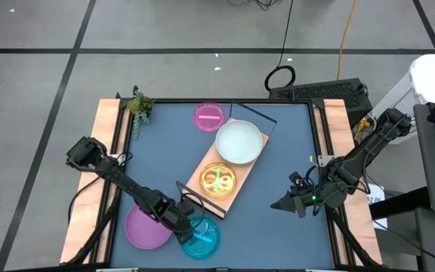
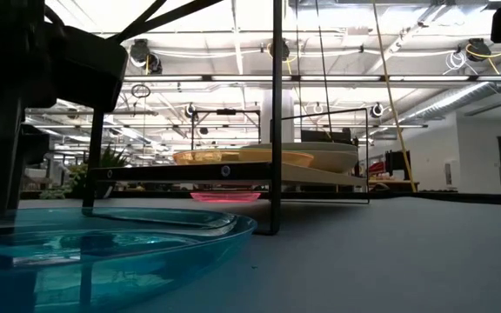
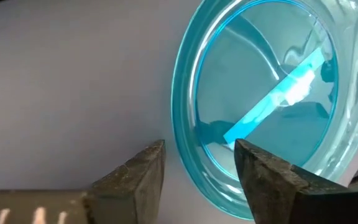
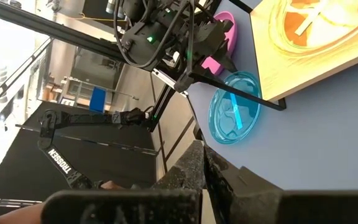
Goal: Place and stack plates onto a shelf
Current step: Stack the blue plate on top of the green plate on the shelf
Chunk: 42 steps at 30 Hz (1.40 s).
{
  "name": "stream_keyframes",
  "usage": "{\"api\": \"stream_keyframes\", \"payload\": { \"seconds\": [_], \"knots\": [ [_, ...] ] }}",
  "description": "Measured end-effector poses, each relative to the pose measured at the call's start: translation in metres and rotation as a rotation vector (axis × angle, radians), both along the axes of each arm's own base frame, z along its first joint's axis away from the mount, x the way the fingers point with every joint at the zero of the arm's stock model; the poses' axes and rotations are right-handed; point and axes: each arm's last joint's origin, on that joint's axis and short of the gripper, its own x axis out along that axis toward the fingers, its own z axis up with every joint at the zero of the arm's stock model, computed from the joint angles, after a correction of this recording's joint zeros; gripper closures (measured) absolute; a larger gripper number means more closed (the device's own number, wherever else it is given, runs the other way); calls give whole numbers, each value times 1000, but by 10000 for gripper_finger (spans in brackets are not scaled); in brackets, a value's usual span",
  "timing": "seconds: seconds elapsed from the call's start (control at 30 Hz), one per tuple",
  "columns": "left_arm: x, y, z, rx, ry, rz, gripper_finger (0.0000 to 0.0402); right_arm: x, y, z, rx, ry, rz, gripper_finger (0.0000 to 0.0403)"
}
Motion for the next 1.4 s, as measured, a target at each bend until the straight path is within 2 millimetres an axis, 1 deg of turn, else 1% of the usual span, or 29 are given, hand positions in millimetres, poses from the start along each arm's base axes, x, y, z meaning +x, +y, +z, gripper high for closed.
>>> {"api": "stream_keyframes", "payload": {
  "seconds": [0.2,0.47,0.77,0.97,1.13,1.27,1.4],
  "knots": [
    [-1,1,-3,18,15,9,256,0,0,0,-3,0,-2,403],
    [-1,2,-3,27,17,8,304,0,0,0,-8,1,-3,403],
    [2,1,-2,-4,-7,30,390,0,0,0,-8,1,-3,403],
    [2,1,-2,-12,-2,49,396,0,0,0,-12,0,-1,403],
    [4,0,2,-28,-6,70,397,0,0,0,-14,-1,0,403],
    [5,-1,13,-64,-48,85,397,0,0,0,-19,-2,2,403],
    [2,2,28,-79,-95,89,398,0,0,0,-24,-3,4,403]
  ]
}}
